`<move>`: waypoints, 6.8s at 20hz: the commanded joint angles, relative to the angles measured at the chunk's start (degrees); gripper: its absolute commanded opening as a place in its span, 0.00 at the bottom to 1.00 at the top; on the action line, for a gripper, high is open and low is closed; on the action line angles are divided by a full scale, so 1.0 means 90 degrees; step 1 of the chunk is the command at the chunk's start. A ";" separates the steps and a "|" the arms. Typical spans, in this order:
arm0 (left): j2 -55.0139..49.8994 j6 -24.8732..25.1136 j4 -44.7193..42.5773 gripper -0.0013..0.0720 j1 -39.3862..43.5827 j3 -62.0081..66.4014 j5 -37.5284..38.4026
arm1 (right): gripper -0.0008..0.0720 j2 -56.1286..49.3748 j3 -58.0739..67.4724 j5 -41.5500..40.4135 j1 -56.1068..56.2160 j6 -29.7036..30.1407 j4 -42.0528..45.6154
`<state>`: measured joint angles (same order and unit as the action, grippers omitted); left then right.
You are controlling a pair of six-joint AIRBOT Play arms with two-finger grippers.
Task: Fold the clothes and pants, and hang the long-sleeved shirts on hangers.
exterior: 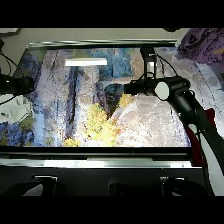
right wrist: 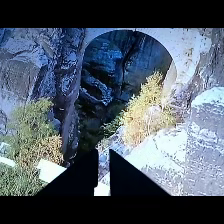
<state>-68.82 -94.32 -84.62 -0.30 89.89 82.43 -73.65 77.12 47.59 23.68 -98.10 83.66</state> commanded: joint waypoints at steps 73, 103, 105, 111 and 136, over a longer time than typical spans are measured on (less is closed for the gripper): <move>-0.2829 -0.1632 0.2115 0.05 0.3475 0.0090 -0.1263 | 0.22 0.1093 0.0005 0.3604 0.0005 -0.0165 0.1008; -0.2276 -0.0969 0.1112 0.87 0.0163 0.1107 0.0369 | 0.62 0.0427 -0.5382 -0.0304 -0.0612 0.1676 -0.6224; -0.2295 -0.1015 0.1112 0.87 0.0158 0.1107 0.0406 | 0.27 0.0321 -0.5377 -0.0342 -0.0573 0.2045 -0.6574; -0.2788 -0.0323 0.2152 0.87 0.0160 0.0313 -0.0328 | 0.06 0.0340 -0.5192 -0.0039 -0.0600 0.2113 -0.6594; -0.2686 0.1887 0.3194 0.04 0.0850 0.0634 -0.1236 | 0.05 0.0923 -0.1812 0.1163 -0.0600 -0.0420 -0.0784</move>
<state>-96.75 -74.83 -50.04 9.17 87.07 71.31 -67.11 49.69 55.18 18.24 -96.75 58.85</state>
